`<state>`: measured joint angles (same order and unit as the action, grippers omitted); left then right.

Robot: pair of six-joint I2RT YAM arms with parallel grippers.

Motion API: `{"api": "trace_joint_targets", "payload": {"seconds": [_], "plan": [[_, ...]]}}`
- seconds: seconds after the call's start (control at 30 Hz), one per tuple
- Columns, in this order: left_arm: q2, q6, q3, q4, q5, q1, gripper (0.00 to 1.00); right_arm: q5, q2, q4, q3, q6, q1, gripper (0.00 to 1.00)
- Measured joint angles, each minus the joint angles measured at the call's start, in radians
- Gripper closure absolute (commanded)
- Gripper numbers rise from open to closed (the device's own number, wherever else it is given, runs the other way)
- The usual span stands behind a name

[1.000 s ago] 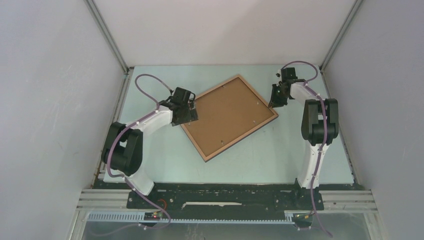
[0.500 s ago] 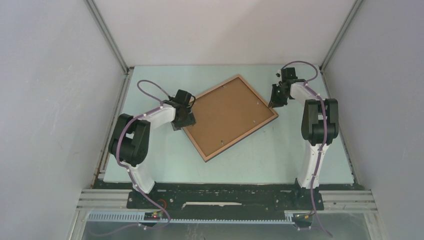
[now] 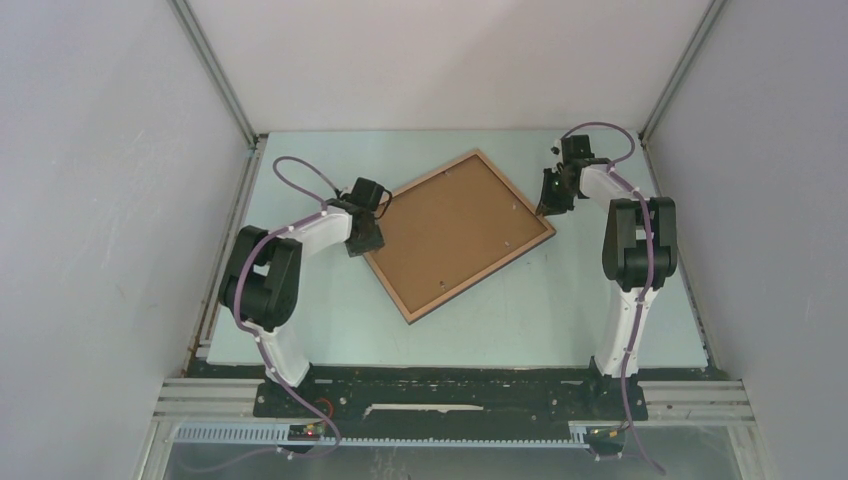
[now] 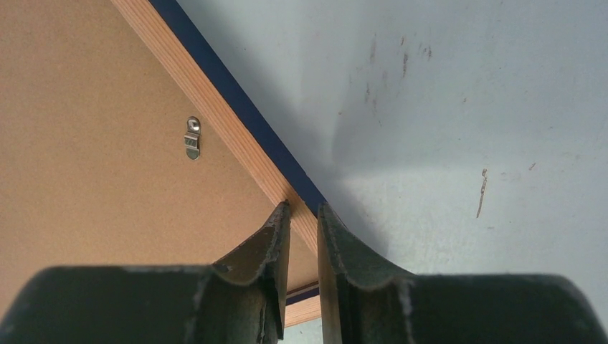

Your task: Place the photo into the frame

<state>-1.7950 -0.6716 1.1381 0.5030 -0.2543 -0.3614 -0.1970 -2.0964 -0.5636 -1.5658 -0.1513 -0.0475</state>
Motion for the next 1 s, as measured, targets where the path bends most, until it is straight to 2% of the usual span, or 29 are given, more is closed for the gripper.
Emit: {"api": "trace_joint_targets", "payload": {"seconds": [0.27,0.7,0.73,0.83,0.9,1.0], "plan": [[0.000,-0.002,-0.001,-0.008,0.002,0.028,0.99,-0.005,0.000,-0.002,0.000,0.000,-0.002,0.75],[0.034,-0.037,-0.043,-0.074,0.071,0.082,1.00,-0.016,0.000,-0.009,0.000,0.000,-0.008,0.75],[0.039,-0.035,-0.043,-0.072,0.071,0.082,0.96,-0.016,0.000,-0.009,0.000,0.000,-0.008,0.75],[0.069,-0.024,-0.043,-0.066,0.063,0.082,0.69,-0.020,0.000,-0.010,0.000,0.000,-0.008,0.75],[0.097,-0.008,-0.043,-0.060,0.053,0.082,0.59,-0.027,0.000,-0.013,0.000,0.000,-0.008,0.75],[0.148,0.043,-0.043,-0.045,0.041,0.082,0.51,-0.034,0.000,-0.017,0.000,-0.001,-0.011,0.75]]}}
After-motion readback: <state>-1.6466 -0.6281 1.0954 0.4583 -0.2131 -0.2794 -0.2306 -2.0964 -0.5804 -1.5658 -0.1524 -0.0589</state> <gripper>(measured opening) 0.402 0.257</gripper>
